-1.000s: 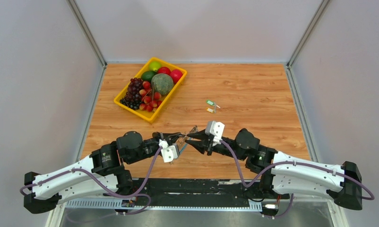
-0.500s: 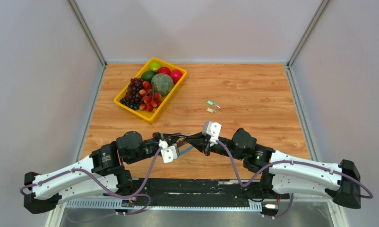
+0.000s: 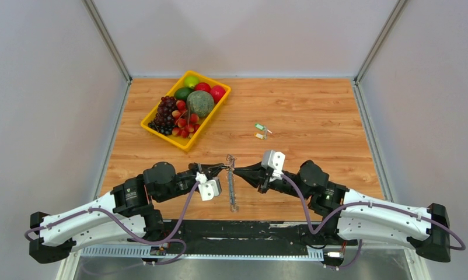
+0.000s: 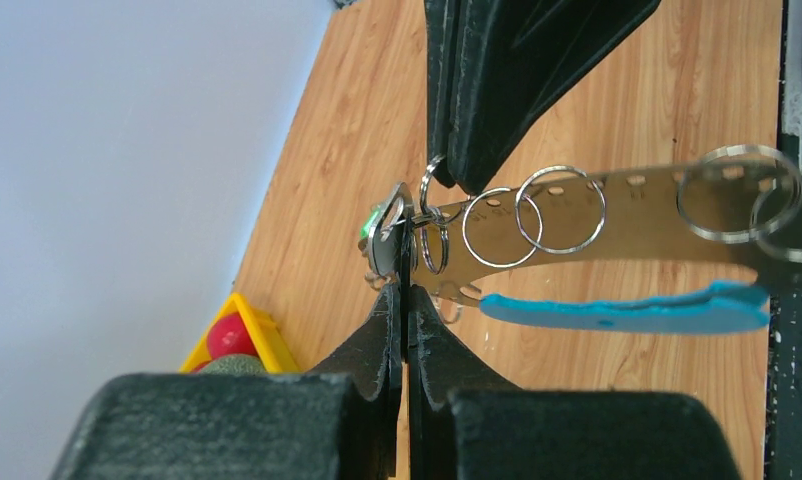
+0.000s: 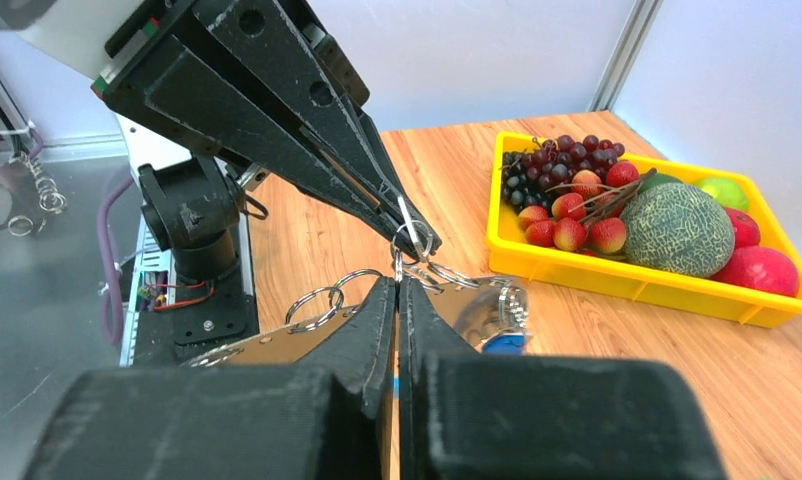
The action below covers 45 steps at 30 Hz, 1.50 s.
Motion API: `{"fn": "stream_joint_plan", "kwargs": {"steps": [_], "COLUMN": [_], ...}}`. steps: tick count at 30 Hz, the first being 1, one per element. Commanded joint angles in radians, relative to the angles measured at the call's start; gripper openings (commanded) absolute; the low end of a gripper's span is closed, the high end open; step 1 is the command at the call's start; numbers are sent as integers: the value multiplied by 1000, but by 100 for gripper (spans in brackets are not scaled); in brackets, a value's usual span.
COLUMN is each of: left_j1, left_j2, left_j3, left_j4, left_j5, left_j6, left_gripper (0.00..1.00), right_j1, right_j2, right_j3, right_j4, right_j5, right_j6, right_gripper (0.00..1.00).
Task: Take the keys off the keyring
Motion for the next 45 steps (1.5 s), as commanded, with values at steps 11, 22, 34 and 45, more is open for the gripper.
{"fn": "stream_joint_plan", "kwargs": {"steps": [11,22,34,45], "left_j1": [1,1,1,1], "left_j2": [3,15,33,33], "left_j3": [31,33,36,40], "left_j4": [44,32,22,23], "left_j5": [-2,25,34,-1], "left_j6": [7,15,17,13], "left_gripper": [0,0,0,0], "right_j1": [1,-1,-1,-1], "right_j2": [-83,-50,-46,-48], "right_j3": [-17,0,-1,7], "right_j4": [143,175,222,218], "right_j5": [-33,-26,-43,-72], "right_j6": [80,111,160,221], "right_gripper": [0,0,0,0]}}
